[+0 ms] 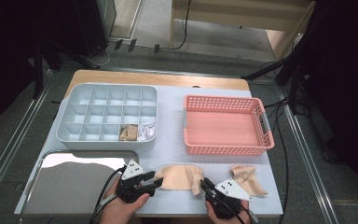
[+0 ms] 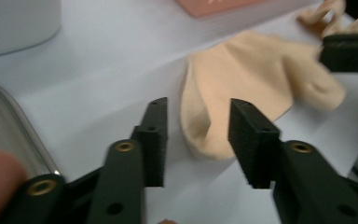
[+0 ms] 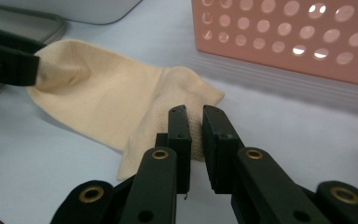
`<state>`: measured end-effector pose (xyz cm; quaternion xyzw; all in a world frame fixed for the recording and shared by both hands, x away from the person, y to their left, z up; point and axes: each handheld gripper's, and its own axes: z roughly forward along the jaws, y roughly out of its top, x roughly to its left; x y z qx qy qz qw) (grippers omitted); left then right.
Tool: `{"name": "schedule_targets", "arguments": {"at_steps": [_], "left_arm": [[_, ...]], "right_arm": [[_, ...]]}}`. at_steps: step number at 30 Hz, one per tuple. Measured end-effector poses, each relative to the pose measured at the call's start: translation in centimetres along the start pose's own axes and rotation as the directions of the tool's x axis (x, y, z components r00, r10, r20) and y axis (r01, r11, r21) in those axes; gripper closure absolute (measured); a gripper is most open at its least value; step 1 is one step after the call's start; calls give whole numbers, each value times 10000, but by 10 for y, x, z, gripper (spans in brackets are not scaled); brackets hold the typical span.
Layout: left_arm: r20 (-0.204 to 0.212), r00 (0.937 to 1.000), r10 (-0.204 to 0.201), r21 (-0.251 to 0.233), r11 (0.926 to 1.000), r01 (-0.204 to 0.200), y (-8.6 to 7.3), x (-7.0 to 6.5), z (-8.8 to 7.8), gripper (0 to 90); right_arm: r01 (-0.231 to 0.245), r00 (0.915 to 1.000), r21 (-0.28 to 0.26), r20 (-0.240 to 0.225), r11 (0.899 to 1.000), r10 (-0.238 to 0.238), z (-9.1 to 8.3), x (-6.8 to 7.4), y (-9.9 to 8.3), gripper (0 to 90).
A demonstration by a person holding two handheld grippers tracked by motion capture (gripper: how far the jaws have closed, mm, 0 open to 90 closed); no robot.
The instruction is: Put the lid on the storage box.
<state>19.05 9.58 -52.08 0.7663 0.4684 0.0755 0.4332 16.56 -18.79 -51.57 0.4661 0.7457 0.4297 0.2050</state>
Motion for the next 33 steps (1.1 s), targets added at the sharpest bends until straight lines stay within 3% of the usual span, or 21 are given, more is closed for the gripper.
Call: {"name": "schedule_targets", "arguments": {"at_steps": [2, 5, 10, 13, 15, 17, 19, 21, 23, 26, 28, 30, 33], "left_arm": [[-15, 9998, -180, 69, 9998, 180, 0, 3, 1, 751], [66, 9994, -341, 165, 9993, 340, 0, 8, 0, 867], [169, 9993, -334, 300, 9990, 329, -1, 10, -2, 885], [179, 9995, -243, 491, 9985, 234, -2, 8, 1, 846], [407, 9989, -239, 448, 9988, 221, -2, 8, 1, 734], [434, 9987, -255, 202, 9995, 246, -1, 10, -1, 659], [477, 9976, -503, -234, 9984, 515, 1, 12, -4, 579], [656, 9966, -498, -433, 9977, 527, 3, 12, -5, 568], [553, 9981, -280, -338, 9990, 299, 5, 10, -3, 580], [142, 9997, -193, 96, 9998, 192, 5, 10, 1, 723], [-12, 9999, -130, 351, 9993, 130, 4, 12, 3, 794], [8, 9998, -195, 500, 9986, 194, 3, 13, 5, 836], [-26, 9999, -165, 543, 9984, 167, 2, 12, 6, 884]], "right_arm": [[42, 10000, -47, -62, 10000, -43, -2, -2, 1, 820], [228, 9997, -146, -58, 9996, -228, -6, -9, 2, 819], [545, 9984, -249, 148, 9982, -542, -14, -22, 4, 824], [874, 9954, 413, 345, 9953, -889, -8, -29, 2, 772], [506, 9971, 488, 545, 9975, -532, -6, -33, -1, 720], [-370, 9991, 54, 228, 9993, 368, -12, -37, -1, 708], [-1001, 9945, -233, 301, 9947, 1008, -15, -39, 0, 702], [-1597, 9862, -217, 418, 9869, 1605, -14, -40, -3, 685], [-2051, 9787, -87, 117, 9787, 2051, -11, -36, -8, 663], [-2273, 9737, 403, 281, 9730, 2263, -4, -27, -12, 650], [-2071, 9774, 622, 558, 9763, 2038, -1, -23, -13, 649], [-1519, 9856, 797, 875, 9852, 1449, 0, -17, -15, 679], [-1202, 9890, 934, 982, 9884, 1109, -1, -14, -15, 822]]}}
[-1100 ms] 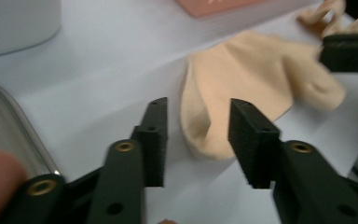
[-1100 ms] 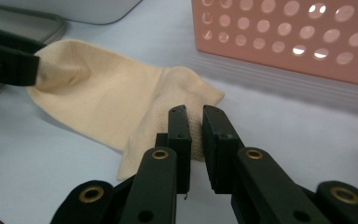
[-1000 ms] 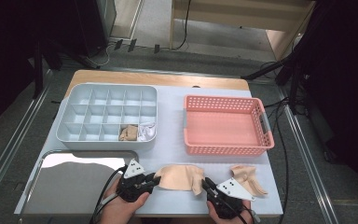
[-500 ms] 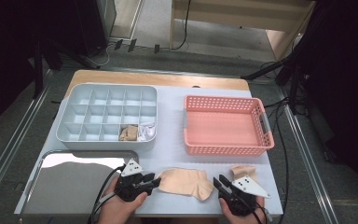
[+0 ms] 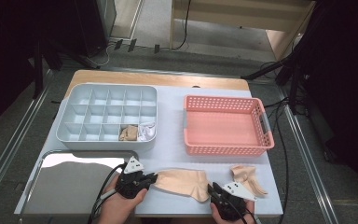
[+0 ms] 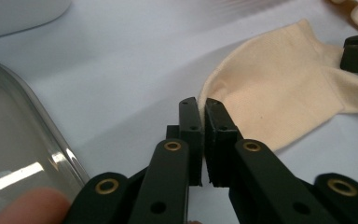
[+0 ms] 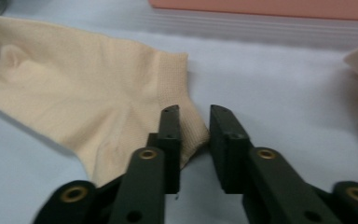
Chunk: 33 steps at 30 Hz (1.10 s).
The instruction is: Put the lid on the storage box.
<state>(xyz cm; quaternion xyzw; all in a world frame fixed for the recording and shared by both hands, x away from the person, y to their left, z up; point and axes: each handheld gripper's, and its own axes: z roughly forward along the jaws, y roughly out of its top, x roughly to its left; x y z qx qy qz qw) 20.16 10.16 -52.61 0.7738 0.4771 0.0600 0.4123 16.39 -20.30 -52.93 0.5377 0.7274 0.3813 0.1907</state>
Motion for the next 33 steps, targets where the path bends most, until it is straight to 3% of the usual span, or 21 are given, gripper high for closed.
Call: {"name": "schedule_targets", "arguments": {"at_steps": [2, 6, 9, 15, 18, 20, 22, 26, 29, 33], "left_arm": [[103, 9999, -36, -36, 10000, 37, 1, 1, -1, 898], [256, 9995, -168, -118, 9998, 171, 2, 1, 0, 900], [221, 9995, -205, -154, 9997, 209, 6, 1, 2, 900], [302, 9984, -478, 4, 9989, 478, 10, 6, 10, 879], [341, 9983, -471, -55, 9989, 473, 10, 6, 9, 746], [344, 9979, -543, -417, 9976, 558, 11, 6, 6, 675], [407, 9973, -605, -636, 9960, 630, 12, 7, 3, 664], [679, 9960, -574, -847, 9944, 631, 12, 9, -1, 626], [849, 9949, -545, -1023, 9927, 632, 10, 10, -7, 613], [857, 9949, -530, -1207, 9907, 632, 8, 12, -12, 599]], "right_arm": [[225, 9995, 108, -201, 9997, -223, 0, 0, 2, 853], [719, 9974, -270, 129, 9970, -716, -1, -2, 10, 862], [1345, 9902, -437, 445, 9899, -1326, 3, -7, 21, 863], [1343, 9899, -487, 532, 9897, -1317, 20, -18, 33, 856], [1101, 9939, -561, 83, 9923, -1098, 25, -21, 34, 805], [909, 9957, -748, -133, 9930, -921, 18, -22, 35, 751], [702, 9968, -1124, -307, 9912, -741, 7, -25, 36, 735], [270, 9995, -1673, -94, 9855, -290, -20, -41, 36, 713], [-166, 9985, -1989, 477, 9799, 266, -37, -58, 33, 667], [-480, 9933, -2005, 939, 9785, 680, -41, -71, 24, 532]]}}
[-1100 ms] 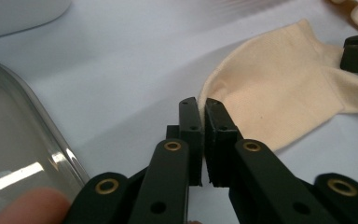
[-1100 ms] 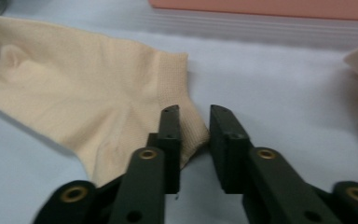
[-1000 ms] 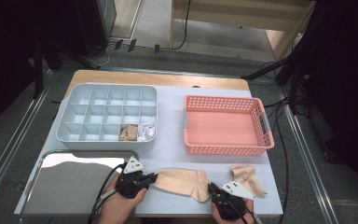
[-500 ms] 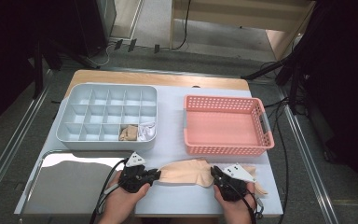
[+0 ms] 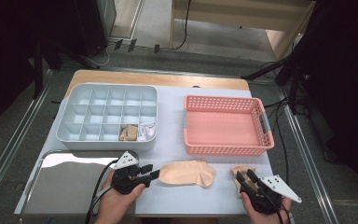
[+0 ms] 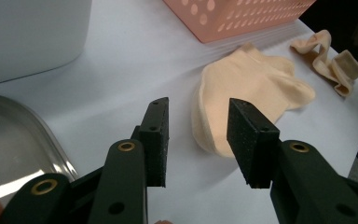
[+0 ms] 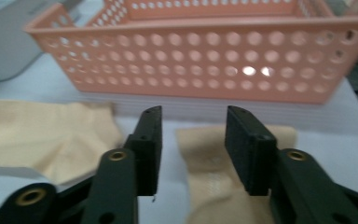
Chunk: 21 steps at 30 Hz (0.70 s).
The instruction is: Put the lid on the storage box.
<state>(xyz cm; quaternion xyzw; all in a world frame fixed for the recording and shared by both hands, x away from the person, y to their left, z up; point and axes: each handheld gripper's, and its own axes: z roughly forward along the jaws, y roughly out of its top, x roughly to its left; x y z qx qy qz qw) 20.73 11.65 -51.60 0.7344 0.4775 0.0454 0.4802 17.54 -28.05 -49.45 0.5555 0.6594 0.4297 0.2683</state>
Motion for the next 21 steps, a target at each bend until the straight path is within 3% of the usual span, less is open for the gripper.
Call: {"name": "schedule_targets", "arguments": {"at_steps": [6, 8, 12, 14, 15, 18, 20, 21], "left_arm": [[52, 10000, -63, -54, 10000, 63, -2, 4, -4, 587], [54, 10000, -33, -83, 10000, 33, -3, 4, -4, 588], [108, 9999, -53, -118, 9999, 55, -3, 4, -4, 590], [126, 9999, -22, -97, 10000, 23, -3, 5, -5, 591], [135, 9999, -23, -105, 9999, 24, -3, 4, -5, 591], [172, 9998, -23, -143, 9999, 25, -3, 3, -5, 592], [182, 9998, 30, -160, 9999, -27, -2, 2, -6, 592], [228, 9997, 52, -181, 9998, -48, -2, 2, -6, 592]], "right_arm": [[-173, 9975, 1240, 708, 9921, 86, 16, -6, -23, 400], [62, 9949, 1289, 987, 9916, -190, 20, -4, -26, 398], [831, 9811, 1321, 1627, 9877, -1043, 23, 0, -29, 556], [661, 9768, 1117, 1955, 9915, -872, 22, -3, -31, 765], [653, 9745, 1083, 2071, 9920, -867, 22, -5, -31, 820], [182, 9852, 944, 1678, 9954, -339, 20, -14, -28, 862], [290, 9849, 796, 1678, 9964, -420, 19, -15, -26, 867], [376, 9891, 456, 1408, 9983, -437, 16, -14, -23, 868]]}}
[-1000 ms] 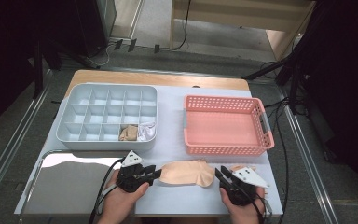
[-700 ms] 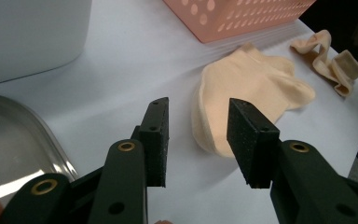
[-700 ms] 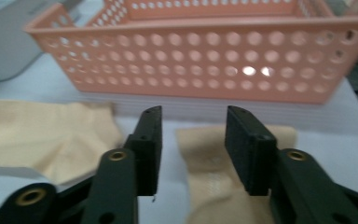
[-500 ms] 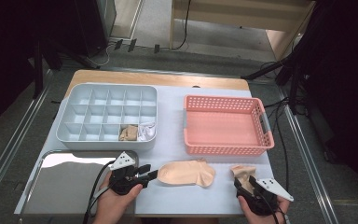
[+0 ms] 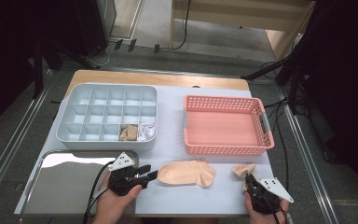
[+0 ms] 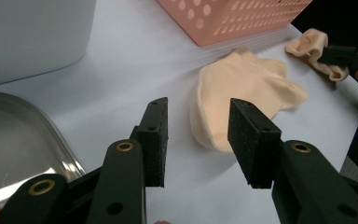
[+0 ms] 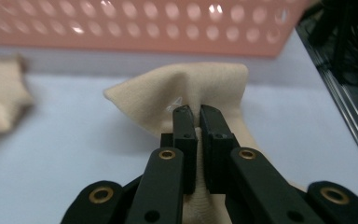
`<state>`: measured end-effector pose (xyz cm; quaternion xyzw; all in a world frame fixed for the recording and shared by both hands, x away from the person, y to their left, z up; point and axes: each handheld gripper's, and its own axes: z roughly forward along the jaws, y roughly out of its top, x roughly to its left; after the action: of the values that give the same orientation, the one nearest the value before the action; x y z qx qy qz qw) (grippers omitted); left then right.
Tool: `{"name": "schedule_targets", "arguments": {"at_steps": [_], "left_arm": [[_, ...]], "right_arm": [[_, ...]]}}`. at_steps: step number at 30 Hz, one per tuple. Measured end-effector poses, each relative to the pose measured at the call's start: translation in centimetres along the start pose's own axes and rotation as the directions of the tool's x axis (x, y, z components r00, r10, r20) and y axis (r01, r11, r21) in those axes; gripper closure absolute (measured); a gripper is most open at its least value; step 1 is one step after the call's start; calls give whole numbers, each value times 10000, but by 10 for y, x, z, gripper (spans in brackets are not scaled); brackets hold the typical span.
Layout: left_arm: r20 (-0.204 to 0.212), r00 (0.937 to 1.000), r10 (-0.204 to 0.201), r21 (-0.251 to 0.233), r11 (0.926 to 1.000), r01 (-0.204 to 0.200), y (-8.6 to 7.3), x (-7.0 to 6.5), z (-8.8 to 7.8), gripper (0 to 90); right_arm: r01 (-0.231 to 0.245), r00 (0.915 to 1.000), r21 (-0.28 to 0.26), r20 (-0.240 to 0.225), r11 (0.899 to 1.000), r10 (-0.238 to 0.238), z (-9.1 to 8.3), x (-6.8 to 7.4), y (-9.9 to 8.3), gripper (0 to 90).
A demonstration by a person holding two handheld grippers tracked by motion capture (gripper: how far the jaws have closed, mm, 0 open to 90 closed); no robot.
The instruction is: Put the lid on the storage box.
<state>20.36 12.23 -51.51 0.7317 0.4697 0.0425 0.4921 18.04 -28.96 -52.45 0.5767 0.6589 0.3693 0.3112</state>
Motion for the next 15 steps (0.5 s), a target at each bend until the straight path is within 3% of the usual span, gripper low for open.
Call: {"name": "schedule_targets", "arguments": {"at_steps": [4, 7, 10, 13, 15], "left_arm": [[-7, 10000, 10, -14, 10000, -10, 0, -1, 0, 595], [42, 10000, 45, -1, 10000, -45, -1, -2, 1, 595], [87, 9999, 58, -94, 9999, -57, 0, -4, 0, 595], [76, 9999, 68, -145, 9999, -67, 0, -3, -3, 596], [93, 9999, 68, -216, 9997, -66, 0, -3, -4, 596]], "right_arm": [[251, 9972, -1093, -673, 9937, -325, -18, 16, 11, 867], [616, 9873, -1573, -1354, 9856, -833, -27, 33, 15, 867], [757, 9720, -1872, -2052, 9794, -1144, -31, 48, 17, 867], [987, 9490, -2121, -2738, 9722, -1561, -31, 65, 18, 867], [1299, 9282, -2090, -3182, 9693, -1930, -28, 79, 16, 867]]}}
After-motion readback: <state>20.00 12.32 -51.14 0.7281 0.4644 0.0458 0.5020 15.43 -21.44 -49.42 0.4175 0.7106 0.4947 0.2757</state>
